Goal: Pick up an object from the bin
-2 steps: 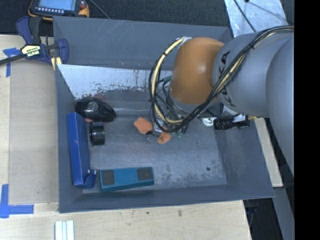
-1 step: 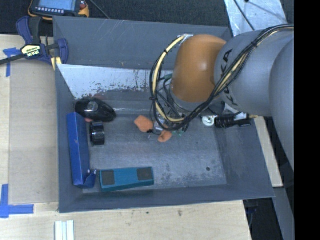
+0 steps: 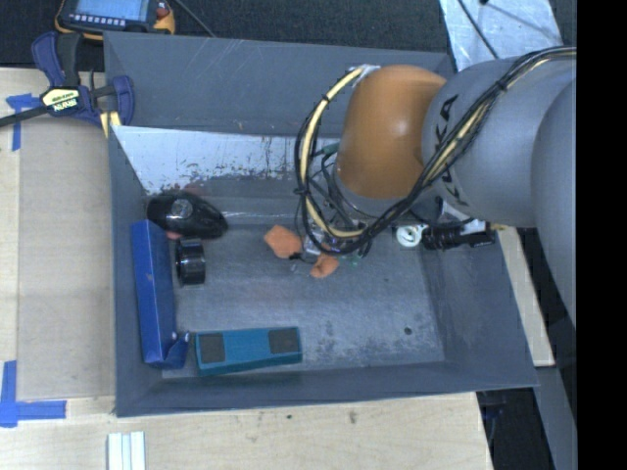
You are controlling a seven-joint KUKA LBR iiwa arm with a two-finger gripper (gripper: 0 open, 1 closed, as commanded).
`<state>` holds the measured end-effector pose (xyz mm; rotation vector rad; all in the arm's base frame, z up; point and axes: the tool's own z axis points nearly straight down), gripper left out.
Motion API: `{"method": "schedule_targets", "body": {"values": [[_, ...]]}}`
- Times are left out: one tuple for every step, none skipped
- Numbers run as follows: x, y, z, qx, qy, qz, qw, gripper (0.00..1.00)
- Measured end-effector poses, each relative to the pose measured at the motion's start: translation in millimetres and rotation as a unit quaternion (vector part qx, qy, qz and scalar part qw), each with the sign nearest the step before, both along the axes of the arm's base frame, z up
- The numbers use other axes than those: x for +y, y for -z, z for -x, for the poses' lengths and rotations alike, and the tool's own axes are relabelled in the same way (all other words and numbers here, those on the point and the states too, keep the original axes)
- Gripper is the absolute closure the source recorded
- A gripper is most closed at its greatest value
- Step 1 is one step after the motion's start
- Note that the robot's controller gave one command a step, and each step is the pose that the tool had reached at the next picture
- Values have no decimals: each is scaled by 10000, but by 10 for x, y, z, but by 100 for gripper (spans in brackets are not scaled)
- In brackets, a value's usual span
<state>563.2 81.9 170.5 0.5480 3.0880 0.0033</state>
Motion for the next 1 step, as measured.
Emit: {"method": "schedule_targets", "body": {"values": [[-1, -58, 1, 13, -5, 1, 10000, 100]]}}
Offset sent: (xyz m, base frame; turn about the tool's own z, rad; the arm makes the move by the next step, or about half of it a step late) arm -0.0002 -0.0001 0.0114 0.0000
